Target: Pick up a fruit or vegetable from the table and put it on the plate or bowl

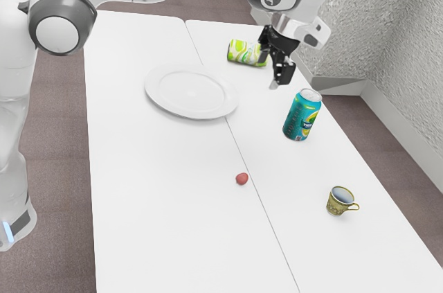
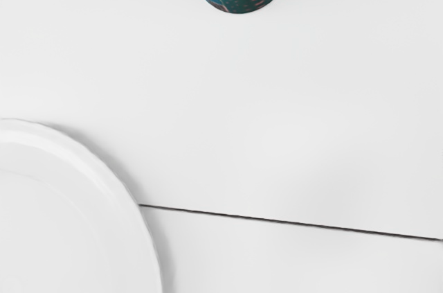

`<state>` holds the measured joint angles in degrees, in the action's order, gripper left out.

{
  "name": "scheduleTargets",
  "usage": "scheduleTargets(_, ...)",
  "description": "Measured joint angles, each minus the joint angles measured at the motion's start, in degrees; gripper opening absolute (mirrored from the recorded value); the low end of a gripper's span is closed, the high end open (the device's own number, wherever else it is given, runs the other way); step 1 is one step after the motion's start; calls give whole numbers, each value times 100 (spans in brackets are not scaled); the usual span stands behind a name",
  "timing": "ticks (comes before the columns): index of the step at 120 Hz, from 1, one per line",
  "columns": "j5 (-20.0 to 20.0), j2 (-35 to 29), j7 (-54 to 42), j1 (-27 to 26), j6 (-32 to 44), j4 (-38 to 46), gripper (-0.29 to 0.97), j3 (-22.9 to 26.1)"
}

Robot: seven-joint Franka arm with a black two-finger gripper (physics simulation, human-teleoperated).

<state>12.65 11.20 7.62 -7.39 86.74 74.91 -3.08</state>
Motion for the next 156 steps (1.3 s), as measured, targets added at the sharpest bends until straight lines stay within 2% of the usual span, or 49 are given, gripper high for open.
scheduleTargets(24, 20, 27, 78, -18, 103, -10, 68, 31)
scheduleTargets(40, -182, 174, 146, -85, 143, 4, 68, 57)
scheduleTargets(62, -1122, 880, 316, -87, 191, 256, 68, 47)
scheduleTargets(75, -1462, 1134, 354, -48, 407, 376, 68, 37)
scheduleTargets(91, -1745, 907, 347, -74, 831, 1153, 68, -16)
scheduleTargets(105, -1864, 714, 342, -134, 1161, 1523, 68, -45)
scheduleTargets(156, -1944, 664, 346, -527, 1698, 1702, 68, -20)
